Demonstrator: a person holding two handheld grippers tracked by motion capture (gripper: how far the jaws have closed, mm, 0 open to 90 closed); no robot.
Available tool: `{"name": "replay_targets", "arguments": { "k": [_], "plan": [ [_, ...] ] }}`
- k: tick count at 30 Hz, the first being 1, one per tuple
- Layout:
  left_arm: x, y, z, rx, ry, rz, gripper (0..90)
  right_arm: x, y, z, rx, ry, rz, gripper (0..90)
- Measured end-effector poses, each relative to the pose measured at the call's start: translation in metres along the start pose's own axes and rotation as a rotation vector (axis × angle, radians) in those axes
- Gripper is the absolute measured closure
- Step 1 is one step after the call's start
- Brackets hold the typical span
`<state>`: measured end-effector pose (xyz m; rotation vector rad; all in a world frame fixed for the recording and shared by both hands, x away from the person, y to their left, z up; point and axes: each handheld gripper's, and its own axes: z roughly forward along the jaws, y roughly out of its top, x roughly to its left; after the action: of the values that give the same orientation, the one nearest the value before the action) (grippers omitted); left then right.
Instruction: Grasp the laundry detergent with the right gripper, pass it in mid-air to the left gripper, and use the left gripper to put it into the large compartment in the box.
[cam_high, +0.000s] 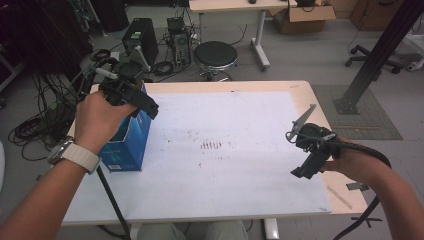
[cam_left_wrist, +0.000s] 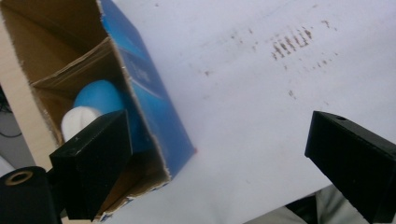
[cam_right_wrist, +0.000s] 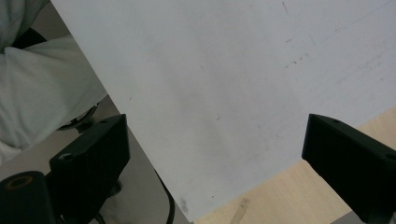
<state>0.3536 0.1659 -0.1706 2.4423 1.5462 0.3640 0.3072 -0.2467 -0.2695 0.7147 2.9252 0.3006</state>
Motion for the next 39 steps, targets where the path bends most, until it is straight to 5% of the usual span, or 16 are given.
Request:
{"name": "replay_targets", "arguments": {
  "k": [20, 39],
  "plan": [
    [-0.031, 0.007, 0.003, 0.068, -0.050, 0.135, 7.0, -0.002, 0.009, -0.003, 0.018, 0.010, -0.020, 7.3],
    [-0.057, 0.015, 0.011, 0.090, -0.154, 0.297, 6.9, -0.010, 0.024, -0.002, 0.033, 0.024, -0.027, 7.2]
  ]
}}
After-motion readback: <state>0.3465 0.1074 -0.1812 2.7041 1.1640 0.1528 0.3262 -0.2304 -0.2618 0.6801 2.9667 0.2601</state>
